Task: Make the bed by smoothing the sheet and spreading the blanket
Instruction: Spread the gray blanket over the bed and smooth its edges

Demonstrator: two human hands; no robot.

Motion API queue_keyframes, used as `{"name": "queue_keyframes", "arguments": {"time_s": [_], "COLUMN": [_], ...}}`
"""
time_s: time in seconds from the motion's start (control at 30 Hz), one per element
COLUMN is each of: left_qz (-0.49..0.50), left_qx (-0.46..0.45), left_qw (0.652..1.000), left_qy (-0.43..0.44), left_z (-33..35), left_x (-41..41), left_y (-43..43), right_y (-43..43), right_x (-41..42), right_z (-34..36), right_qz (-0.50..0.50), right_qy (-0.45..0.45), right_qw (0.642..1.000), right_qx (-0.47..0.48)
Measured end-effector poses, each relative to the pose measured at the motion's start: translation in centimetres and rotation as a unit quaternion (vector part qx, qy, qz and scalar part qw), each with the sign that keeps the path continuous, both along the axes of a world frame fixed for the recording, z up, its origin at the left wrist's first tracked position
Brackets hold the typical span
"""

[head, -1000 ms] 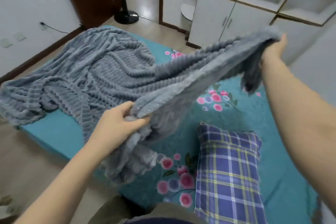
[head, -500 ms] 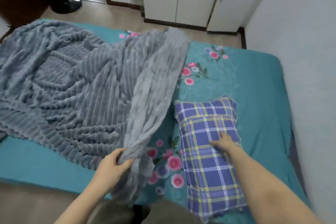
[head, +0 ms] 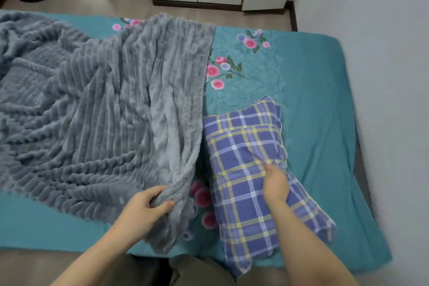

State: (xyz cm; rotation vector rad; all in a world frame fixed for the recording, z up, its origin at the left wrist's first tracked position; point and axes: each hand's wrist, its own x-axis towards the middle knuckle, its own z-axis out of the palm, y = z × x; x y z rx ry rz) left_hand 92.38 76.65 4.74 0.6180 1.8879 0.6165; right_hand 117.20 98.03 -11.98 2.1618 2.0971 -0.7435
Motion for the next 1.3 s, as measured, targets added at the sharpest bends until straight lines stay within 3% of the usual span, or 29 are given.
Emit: {"name": "queue_keyframes", "arguments": {"time_s": [0.1, 0.17, 0.3, 0.4, 0.47, 0.53, 0.57, 0.63, 0.7, 0.83, 0.93, 1.0, 1.07, 1.17, 1.23, 1.3], "left_qz": [-0.016, -0.024, -0.061, -0.095, -0.106, -0.110, -0.116, -0.139, -0.169, -0.208, -0.146, -0.126, -0.166, -0.228, -0.248, -0.229], "left_qx": [0.027, 0.038, 0.057, 0.087, 0.102, 0.116, 0.120, 0.118, 0.100, 0.037, 0.043, 0.063, 0.076, 0.064, 0.025, -0.019], "left_qw": [0.999, 0.999, 0.995, 0.991, 0.988, 0.986, 0.985, 0.983, 0.980, 0.975, 0.987, 0.990, 0.983, 0.970, 0.957, 0.948], "left_qy": [-0.013, -0.020, -0.050, -0.044, -0.045, -0.046, -0.036, 0.000, 0.034, 0.063, 0.042, 0.000, -0.005, -0.051, -0.147, -0.218], "left_z": [1.4, 2.1, 3.6, 4.2, 4.3, 4.2, 4.1, 3.7, 3.1, 3.1, 4.3, 4.8, 4.5, 1.7, -1.2, -3.9], "left_x": [0.5, 1.0, 2.6, 3.4, 3.6, 3.7, 3.8, 4.3, 5.0, 5.8, 5.4, 5.8, 7.0, 9.8, 11.7, 12.6], "left_y": [1.3, 2.1, 3.1, 3.3, 3.2, 3.0, 2.9, 2.7, 2.3, 1.9, 2.4, 2.7, 2.9, 2.7, 1.8, 0.3], "right_y": [4.3, 7.9, 14.3, 16.7, 16.4, 13.8, 11.7, 7.4, 4.2, 4.4, 8.5, 10.5, 10.6, 7.2, 3.7, -0.4], "right_x": [0.8, 1.8, 2.9, 2.0, -0.5, -4.1, -5.9, -9.3, -12.0, -16.1, -15.2, -11.7, -7.0, -0.2, 3.4, 5.9], "right_z": [2.8, 4.9, 8.5, 9.5, 9.1, 8.6, 8.6, 8.9, 8.9, 11.7, 16.6, 18.1, 16.9, 10.8, 6.0, 2.4], "right_qz": [-0.097, -0.120, -0.125, -0.123, -0.073, -0.018, -0.020, -0.067, -0.058, -0.114, -0.132, -0.136, -0.186, -0.313, -0.353, -0.350], "right_qy": [0.096, 0.109, -0.009, -0.024, 0.056, 0.162, 0.209, 0.272, 0.307, 0.412, 0.588, 0.657, 0.668, 0.531, 0.405, 0.315], "right_qw": [0.982, 0.965, 0.958, 0.971, 0.988, 0.986, 0.970, 0.894, 0.826, 0.824, 0.732, 0.698, 0.700, 0.783, 0.834, 0.848], "right_qx": [0.130, 0.206, 0.258, 0.204, 0.125, -0.023, -0.124, -0.351, -0.468, -0.372, -0.319, -0.251, -0.172, -0.080, -0.122, -0.243]}}
